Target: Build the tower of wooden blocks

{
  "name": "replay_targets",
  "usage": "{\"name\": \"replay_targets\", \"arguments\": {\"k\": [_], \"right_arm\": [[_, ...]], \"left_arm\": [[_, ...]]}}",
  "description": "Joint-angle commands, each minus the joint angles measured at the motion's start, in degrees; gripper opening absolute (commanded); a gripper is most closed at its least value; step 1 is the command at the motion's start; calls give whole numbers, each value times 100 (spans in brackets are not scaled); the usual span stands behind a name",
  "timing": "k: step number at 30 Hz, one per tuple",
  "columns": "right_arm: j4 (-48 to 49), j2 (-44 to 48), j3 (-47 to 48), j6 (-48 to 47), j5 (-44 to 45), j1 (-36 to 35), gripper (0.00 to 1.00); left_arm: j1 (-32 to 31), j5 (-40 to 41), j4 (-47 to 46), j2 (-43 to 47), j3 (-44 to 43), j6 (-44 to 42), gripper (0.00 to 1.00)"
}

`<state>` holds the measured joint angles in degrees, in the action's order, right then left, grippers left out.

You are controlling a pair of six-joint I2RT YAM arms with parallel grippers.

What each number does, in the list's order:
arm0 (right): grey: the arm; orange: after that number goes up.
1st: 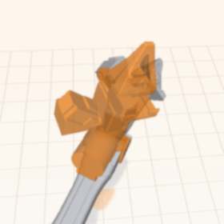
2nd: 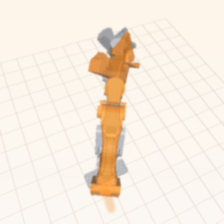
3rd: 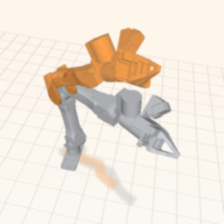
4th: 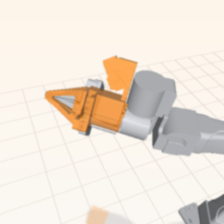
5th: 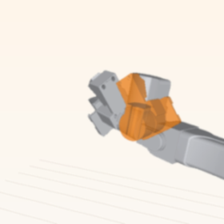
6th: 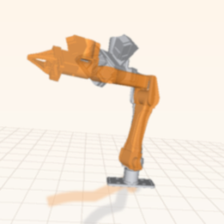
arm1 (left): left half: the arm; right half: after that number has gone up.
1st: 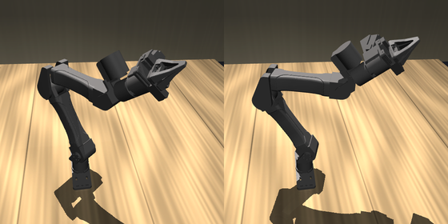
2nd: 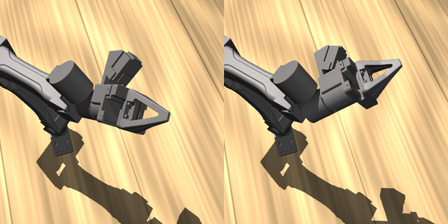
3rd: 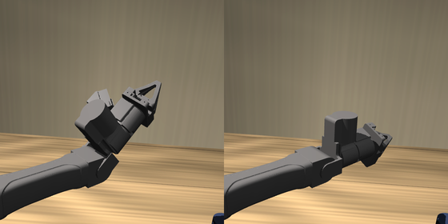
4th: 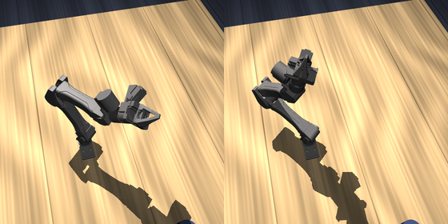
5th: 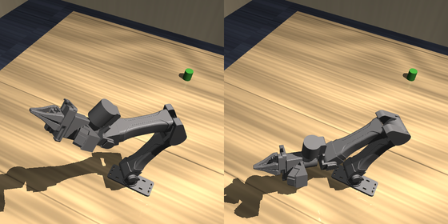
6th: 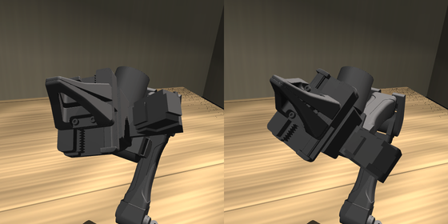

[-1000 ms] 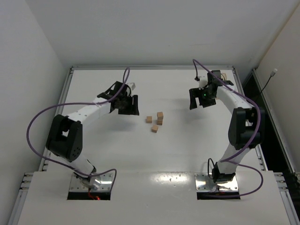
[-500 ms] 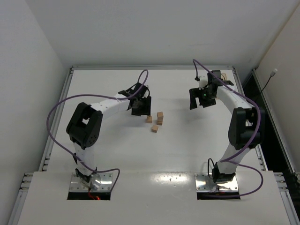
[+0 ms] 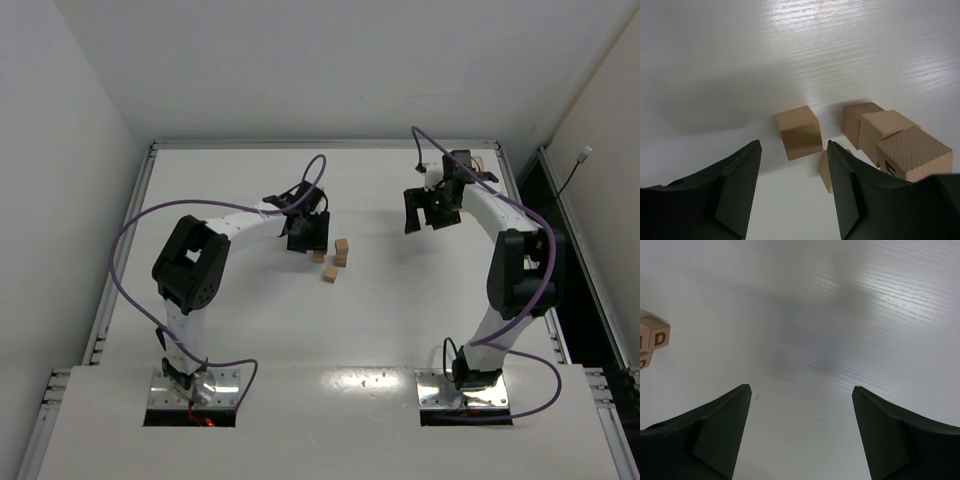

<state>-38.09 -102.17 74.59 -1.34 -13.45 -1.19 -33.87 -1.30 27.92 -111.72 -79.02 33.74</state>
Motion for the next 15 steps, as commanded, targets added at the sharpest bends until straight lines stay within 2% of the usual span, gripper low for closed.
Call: {"name": "replay_targets", "arguments": {"k": [1,10,12,15], "right_arm": [[64,101,74,-50,36,40,80],[64,101,74,-50,36,40,80],[64,101,74,-50,36,40,80],[64,101,74,-50,36,40,80]], "left_arm": [[-76,-37,-15,-69,-192,107,52],[-76,-90,-68,-183,-192,107,52],[-76,-37,-68,-236,-192,107,50],[-76,16,-68,-236,-192,107,41]]}}
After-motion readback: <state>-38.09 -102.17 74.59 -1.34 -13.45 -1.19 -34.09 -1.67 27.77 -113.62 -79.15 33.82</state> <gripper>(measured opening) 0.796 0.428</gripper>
